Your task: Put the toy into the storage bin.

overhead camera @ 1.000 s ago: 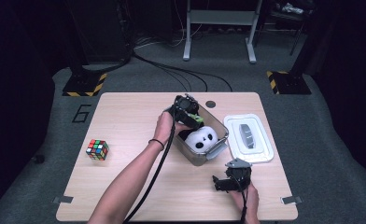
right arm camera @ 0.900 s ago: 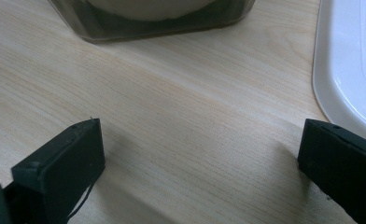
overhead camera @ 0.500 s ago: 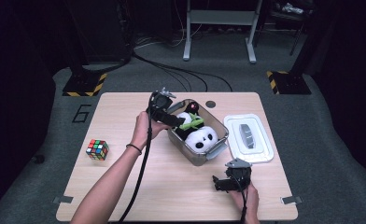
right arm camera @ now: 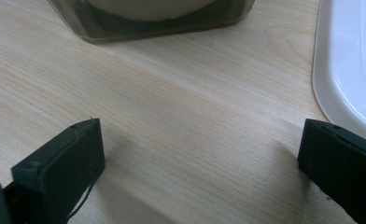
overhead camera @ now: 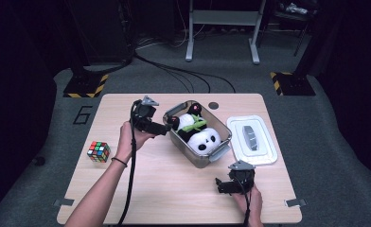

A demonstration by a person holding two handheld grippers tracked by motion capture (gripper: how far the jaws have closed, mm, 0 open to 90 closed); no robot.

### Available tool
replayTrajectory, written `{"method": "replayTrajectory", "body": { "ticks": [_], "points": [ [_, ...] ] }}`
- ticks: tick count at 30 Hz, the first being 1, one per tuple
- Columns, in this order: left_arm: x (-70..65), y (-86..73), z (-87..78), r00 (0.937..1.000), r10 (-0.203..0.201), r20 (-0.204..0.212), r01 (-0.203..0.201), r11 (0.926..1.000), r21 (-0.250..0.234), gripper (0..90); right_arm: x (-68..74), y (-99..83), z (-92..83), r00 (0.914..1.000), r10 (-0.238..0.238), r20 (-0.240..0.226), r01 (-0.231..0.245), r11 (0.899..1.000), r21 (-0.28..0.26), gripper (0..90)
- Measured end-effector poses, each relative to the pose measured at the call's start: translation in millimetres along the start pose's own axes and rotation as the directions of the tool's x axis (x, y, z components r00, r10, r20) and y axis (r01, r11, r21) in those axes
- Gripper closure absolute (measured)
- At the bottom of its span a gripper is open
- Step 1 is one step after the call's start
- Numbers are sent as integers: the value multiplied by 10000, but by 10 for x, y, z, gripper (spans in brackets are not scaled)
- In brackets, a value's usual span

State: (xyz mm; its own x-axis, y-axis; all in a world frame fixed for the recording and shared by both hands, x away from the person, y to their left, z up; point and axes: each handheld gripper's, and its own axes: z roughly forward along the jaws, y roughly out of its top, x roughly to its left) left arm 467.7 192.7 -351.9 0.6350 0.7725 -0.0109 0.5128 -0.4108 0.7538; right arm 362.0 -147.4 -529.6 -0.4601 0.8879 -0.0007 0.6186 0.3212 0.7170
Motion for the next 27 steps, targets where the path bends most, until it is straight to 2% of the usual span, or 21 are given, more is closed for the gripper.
{"method": "replayTrajectory", "body": {
  "ticks": [2, 5, 6, 8, 11, 19, 23, 27],
  "points": [
    [27, -60, -51, 9999, 35, -124, -35, 10000, -19, 88, 0, 0, 0, 10000, 6, -1, -6, 10000, -2, 0],
    [52, -150, -99, 9996, -151, -228, 147, 9997, -173, 80, 1, 0, 0, 10000, 8, -1, -8, 10000, -2, 0],
    [66, -173, -117, 9997, -39, -251, 37, 10000, -86, 74, 0, 0, 0, 10000, -4, -3, 4, 10000, -4, 0],
    [85, -244, -154, 9993, -127, -350, 121, 9998, -156, 69, 1, 0, 0, 10000, 17, 2, -17, 10000, 1, 0],
    [134, -335, -231, 9989, -49, -457, 41, 9999, -157, 55, 1, 0, 0, 10000, 9, 0, -9, 10000, 3, 0],
    [276, -590, -403, 9965, -460, -694, 422, 9976, -557, 32, 1, 1, 1, 10000, 17, 4, -17, 10000, 1, 0],
    [362, -736, -481, 9934, -708, -904, 633, 9946, -828, 18, 2, 1, 0, 10000, 30, -10, -30, 10000, 2, 0],
    [455, -874, -546, 9847, -1062, -1379, 959, 9922, -794, 16, 1, 1, 0, 10000, 28, -12, -28, 10000, 7, 0]
  ]
}}
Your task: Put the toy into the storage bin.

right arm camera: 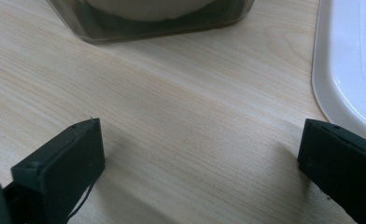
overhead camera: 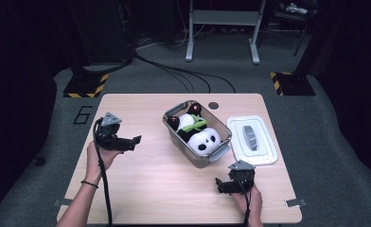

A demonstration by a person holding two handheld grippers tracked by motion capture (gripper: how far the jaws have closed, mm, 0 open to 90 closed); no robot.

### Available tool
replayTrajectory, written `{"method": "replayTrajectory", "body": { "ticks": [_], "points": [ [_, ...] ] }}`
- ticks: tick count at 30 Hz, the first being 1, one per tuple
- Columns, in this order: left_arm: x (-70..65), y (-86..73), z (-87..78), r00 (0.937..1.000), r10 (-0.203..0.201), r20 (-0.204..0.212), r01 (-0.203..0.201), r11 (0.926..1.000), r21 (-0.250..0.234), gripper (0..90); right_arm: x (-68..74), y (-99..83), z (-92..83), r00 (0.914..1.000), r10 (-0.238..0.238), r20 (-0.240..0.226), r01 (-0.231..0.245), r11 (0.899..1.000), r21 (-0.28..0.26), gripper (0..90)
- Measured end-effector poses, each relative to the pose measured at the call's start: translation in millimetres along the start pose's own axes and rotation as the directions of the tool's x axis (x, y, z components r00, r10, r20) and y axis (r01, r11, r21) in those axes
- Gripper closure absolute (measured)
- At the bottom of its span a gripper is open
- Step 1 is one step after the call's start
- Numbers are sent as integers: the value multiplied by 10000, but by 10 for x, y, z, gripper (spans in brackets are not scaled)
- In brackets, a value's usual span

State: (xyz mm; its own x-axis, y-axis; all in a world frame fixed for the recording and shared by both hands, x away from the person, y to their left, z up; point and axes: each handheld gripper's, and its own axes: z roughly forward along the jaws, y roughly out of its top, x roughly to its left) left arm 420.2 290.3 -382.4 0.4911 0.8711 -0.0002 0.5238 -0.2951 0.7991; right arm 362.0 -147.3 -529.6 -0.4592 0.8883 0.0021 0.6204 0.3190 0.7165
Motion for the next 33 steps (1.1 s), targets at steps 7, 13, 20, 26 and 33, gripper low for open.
{"method": "replayTrajectory", "body": {
  "ticks": [7, 13, 20, 26, 33],
  "points": [
    [231, -222, -84, 9957, -588, -720, 582, 9982, -107, 7, 0, 1, 1, 10000, 3, 8, -3, 10000, -2, 0],
    [465, -443, -110, 9834, -1167, -1392, 1155, 9932, -168, 3, -1, 1, 1, 10000, 10, 12, -10, 10000, -2, 0],
    [699, -713, -38, 9593, -1830, -2150, 1802, 9831, -329, 0, -4, 3, 3, 10000, -11, 2, 11, 10000, -3, 0],
    [880, -968, 132, 9418, -2231, -2514, 2326, 9725, 83, 0, -5, 4, 3, 10000, -19, 2, 19, 10000, 6, 0],
    [995, -1184, 289, 9276, -2737, -2541, 2917, 9558, 355, 0, -5, 4, 4, 10000, -18, 1, 18, 10000, 2, 0]
  ]
}}
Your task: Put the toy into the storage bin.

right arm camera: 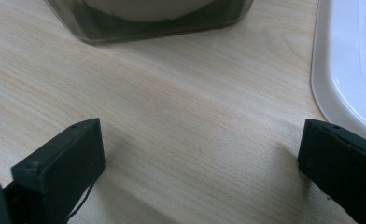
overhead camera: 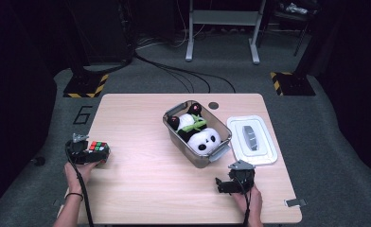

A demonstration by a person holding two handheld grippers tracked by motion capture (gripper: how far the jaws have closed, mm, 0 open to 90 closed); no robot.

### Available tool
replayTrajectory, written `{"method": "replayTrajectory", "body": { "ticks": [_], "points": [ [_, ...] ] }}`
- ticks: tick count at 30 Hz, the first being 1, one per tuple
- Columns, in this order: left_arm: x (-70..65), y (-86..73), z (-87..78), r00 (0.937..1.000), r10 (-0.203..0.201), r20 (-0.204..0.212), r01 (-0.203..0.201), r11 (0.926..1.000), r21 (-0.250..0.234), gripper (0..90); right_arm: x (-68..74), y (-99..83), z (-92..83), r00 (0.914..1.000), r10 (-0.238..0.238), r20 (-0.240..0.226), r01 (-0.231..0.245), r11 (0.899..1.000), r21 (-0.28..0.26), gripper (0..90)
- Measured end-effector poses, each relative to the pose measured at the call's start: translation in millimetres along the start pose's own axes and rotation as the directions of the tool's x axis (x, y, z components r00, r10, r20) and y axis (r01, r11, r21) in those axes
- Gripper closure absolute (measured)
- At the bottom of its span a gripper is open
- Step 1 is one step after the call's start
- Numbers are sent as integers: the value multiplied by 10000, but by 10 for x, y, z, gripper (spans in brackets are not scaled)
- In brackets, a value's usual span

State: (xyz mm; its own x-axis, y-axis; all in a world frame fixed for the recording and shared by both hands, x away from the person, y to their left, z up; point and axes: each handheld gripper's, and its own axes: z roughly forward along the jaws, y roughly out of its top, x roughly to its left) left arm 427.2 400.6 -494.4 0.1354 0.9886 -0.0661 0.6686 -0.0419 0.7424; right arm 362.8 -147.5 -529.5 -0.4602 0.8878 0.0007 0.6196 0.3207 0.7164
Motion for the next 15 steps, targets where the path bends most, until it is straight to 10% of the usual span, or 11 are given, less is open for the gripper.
{"method": "replayTrajectory", "body": {
  "ticks": [15],
  "points": [
    [-77, -90, 141, 9982, 589, -131, -587, 9982, 114, 335, 0, 0, 0, 10000, 3, 3, -3, 10000, -1, 0]
  ]
}}
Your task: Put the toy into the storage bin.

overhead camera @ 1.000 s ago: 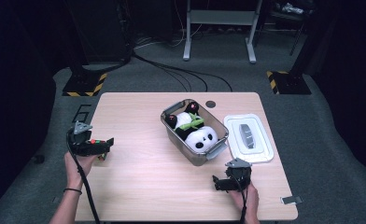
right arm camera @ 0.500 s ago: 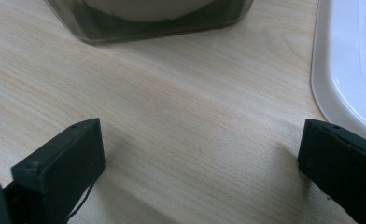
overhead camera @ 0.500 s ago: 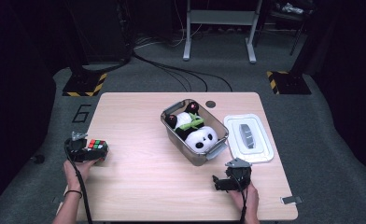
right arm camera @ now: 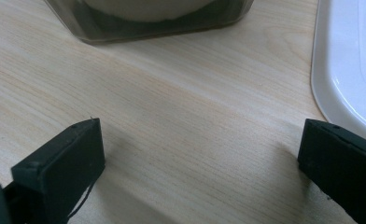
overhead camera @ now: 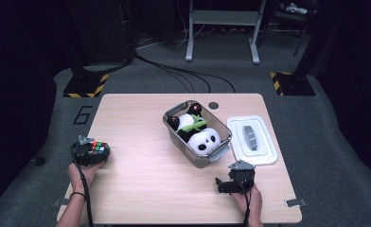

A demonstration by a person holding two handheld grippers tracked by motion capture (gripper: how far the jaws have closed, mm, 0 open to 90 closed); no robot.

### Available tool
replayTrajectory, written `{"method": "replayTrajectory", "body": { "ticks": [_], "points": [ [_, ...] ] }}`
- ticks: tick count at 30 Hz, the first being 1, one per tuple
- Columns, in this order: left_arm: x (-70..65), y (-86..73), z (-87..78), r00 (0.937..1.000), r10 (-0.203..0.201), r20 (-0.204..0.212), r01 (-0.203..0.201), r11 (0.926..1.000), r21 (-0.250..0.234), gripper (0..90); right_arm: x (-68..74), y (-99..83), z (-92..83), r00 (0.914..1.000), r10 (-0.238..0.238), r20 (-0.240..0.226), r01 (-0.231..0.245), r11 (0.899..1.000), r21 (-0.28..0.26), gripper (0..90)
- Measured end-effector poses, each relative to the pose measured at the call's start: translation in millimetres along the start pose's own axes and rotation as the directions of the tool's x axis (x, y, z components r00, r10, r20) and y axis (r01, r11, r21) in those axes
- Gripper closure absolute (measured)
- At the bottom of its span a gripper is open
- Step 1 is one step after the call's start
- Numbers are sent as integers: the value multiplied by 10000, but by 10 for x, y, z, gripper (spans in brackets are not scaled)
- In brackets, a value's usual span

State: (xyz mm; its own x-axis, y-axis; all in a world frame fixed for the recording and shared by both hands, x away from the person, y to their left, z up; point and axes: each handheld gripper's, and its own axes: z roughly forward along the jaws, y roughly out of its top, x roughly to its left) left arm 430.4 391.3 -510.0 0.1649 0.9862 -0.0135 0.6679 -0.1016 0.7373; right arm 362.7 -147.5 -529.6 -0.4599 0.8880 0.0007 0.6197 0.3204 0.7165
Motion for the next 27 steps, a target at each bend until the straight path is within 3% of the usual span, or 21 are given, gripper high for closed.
{"method": "replayTrajectory", "body": {
  "ticks": [6, 10, 13, 18, 27],
  "points": [
    [-3, 3, -26, 9999, 127, 106, -128, 9999, 34, 342, 0, -1, -1, 10000, 7, 5, -7, 10000, 3, 0],
    [-8, 41, -113, 9998, 5, 222, 2, 9995, -314, 342, 0, -1, -1, 10000, 1, 3, -1, 10000, 4, 0],
    [-35, 95, -187, 9991, 118, 401, -105, 9994, -316, 343, 0, 0, -1, 10000, 6, 3, -6, 10000, 7, 0],
    [-111, 205, -274, 9964, 577, 621, -538, 9966, -630, 343, -1, 0, -1, 10000, -2, 2, 2, 10000, 8, 0],
    [-280, 439, -433, 9884, 1048, 1102, -928, 9897, -1090, 342, -1, -1, 0, 10000, 6, 20, -6, 10000, -6, 0]
  ]
}}
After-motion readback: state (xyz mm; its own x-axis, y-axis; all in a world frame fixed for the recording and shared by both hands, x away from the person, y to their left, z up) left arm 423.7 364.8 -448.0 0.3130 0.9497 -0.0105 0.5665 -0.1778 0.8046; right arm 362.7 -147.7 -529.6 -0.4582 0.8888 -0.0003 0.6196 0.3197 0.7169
